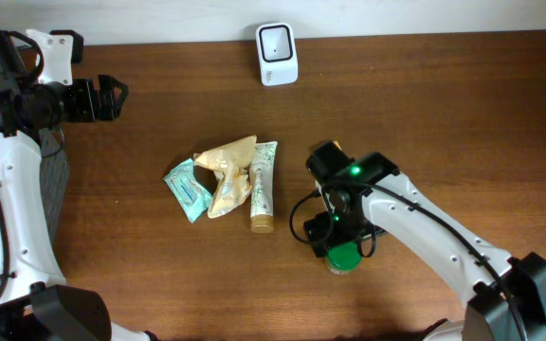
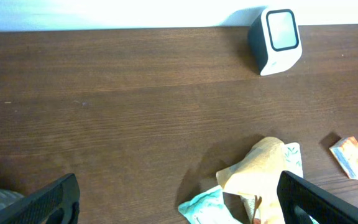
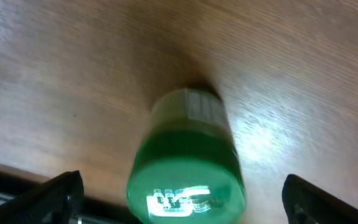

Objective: Scan the item barcode

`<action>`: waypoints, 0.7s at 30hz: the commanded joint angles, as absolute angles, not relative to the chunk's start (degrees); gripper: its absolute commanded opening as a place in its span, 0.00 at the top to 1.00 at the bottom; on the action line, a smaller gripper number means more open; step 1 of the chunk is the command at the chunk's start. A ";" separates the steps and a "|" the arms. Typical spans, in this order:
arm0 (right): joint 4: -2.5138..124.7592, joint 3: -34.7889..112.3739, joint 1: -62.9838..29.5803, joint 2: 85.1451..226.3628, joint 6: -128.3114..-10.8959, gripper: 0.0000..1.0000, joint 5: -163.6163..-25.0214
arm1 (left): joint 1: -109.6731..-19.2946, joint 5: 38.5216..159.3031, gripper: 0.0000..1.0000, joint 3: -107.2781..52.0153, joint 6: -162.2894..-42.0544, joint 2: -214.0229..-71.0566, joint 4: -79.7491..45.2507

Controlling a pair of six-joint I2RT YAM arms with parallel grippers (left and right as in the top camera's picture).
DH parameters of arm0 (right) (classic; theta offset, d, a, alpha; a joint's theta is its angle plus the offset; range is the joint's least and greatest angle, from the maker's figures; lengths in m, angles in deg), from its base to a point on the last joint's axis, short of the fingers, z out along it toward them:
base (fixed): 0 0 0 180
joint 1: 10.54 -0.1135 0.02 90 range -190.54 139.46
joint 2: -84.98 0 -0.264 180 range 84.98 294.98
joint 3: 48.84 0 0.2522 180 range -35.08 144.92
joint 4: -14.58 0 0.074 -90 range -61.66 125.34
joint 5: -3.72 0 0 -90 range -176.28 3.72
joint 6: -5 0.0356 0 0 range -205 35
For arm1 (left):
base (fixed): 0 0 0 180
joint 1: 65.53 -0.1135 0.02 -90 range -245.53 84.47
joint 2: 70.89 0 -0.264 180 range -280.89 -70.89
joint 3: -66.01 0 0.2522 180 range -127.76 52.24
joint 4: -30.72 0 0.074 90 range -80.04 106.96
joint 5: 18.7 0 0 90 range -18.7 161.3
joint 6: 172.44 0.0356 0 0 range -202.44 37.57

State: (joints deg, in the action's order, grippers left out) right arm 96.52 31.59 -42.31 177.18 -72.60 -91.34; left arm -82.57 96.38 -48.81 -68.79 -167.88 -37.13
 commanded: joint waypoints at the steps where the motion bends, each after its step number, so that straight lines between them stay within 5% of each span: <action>1: 93.42 27.85 -42.39 177.18 -75.64 0.01 -93.65 | -82.57 96.99 0.01 -49.42 -69.33 -167.97 -37.11; 8: 93.11 25.03 -42.39 177.23 -77.10 0.00 -93.61 | -82.57 96.99 0.01 -49.42 -69.35 -167.97 -37.11; 21: 89.07 23.63 -42.39 177.23 -69.78 0.39 -94.88 | -82.57 96.99 0.01 -49.42 -69.35 -167.97 -37.13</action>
